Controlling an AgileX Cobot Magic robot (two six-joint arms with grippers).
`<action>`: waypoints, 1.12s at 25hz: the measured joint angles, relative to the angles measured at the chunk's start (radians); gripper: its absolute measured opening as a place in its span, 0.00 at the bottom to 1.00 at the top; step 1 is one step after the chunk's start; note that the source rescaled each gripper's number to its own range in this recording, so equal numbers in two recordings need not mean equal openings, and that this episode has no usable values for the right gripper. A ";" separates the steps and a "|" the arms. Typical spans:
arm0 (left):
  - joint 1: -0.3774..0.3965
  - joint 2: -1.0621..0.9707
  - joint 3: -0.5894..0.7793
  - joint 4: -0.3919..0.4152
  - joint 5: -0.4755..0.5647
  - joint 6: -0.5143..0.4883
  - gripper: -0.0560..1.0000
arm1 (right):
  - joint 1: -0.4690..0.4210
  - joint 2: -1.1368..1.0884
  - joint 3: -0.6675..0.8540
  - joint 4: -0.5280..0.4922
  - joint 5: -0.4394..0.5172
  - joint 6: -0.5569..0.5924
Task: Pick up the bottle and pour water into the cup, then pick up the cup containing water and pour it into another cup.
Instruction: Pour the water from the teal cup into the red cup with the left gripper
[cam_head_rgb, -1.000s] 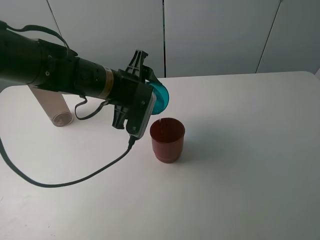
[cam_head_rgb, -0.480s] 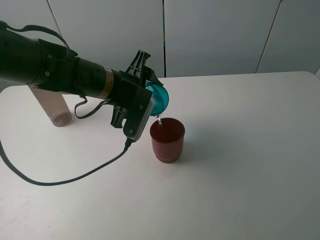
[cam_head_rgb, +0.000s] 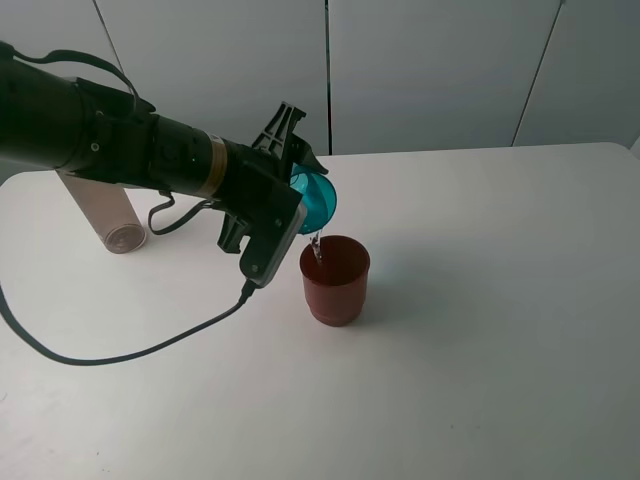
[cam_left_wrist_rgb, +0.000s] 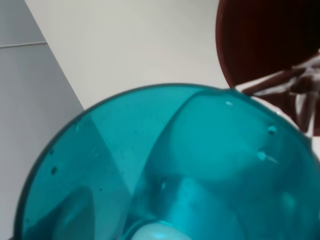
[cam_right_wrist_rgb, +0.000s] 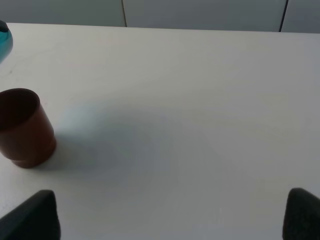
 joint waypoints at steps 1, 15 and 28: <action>0.000 0.000 0.000 0.000 0.000 0.009 0.36 | 0.000 0.000 0.000 0.000 0.000 0.000; 0.000 0.000 0.000 0.000 0.000 0.094 0.36 | 0.000 0.000 0.000 0.000 0.000 0.000; -0.016 0.000 -0.002 0.000 0.006 0.122 0.36 | 0.000 0.000 0.000 0.000 0.000 0.000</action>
